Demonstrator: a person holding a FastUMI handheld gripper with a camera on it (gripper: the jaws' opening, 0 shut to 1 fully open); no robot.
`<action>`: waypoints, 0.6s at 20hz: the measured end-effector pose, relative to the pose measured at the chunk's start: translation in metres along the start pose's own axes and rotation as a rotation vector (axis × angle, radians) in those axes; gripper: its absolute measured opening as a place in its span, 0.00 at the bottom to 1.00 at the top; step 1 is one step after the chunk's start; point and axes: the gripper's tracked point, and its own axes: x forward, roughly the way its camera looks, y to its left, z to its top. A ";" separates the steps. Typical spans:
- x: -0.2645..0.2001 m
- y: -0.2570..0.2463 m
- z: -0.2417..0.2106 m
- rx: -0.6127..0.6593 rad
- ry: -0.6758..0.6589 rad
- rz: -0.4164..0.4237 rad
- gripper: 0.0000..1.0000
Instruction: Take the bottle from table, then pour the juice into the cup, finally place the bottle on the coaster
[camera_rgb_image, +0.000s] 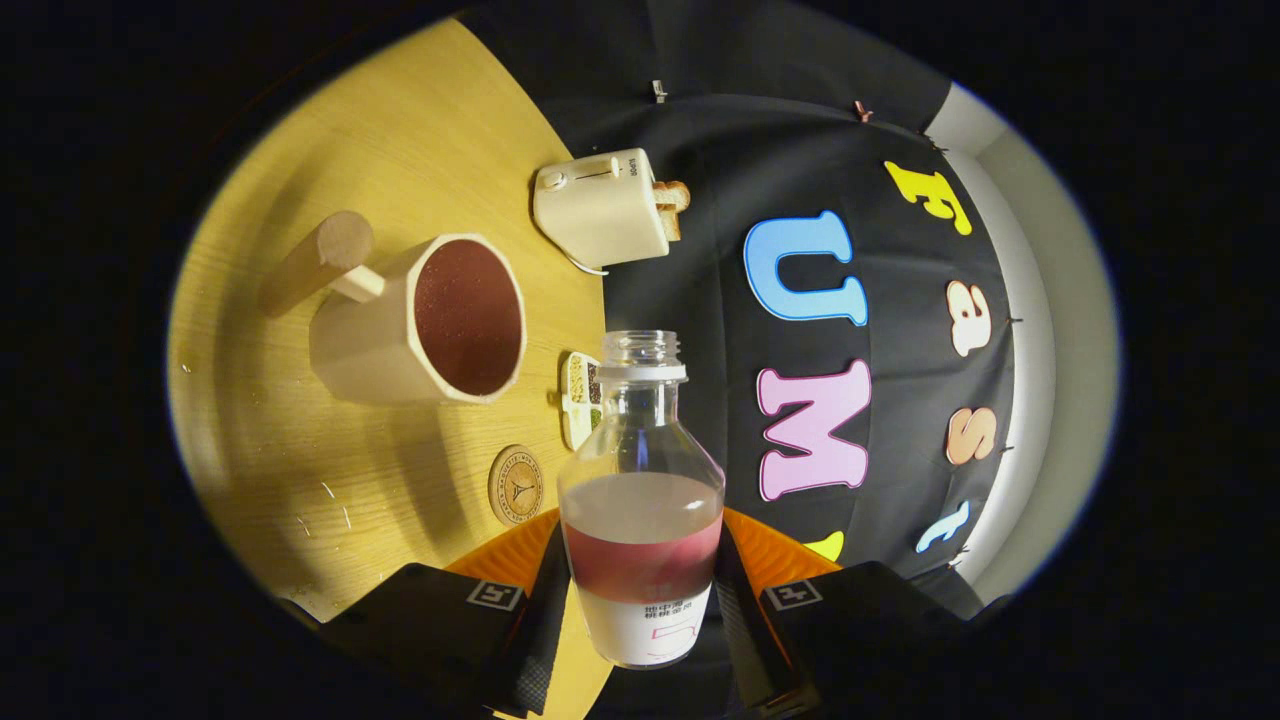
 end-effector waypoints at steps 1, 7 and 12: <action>0.001 0.002 -0.001 -0.013 0.004 0.005 0.72; 0.007 0.011 -0.003 -0.079 0.024 0.038 0.72; 0.007 0.013 -0.001 -0.130 0.015 0.054 0.72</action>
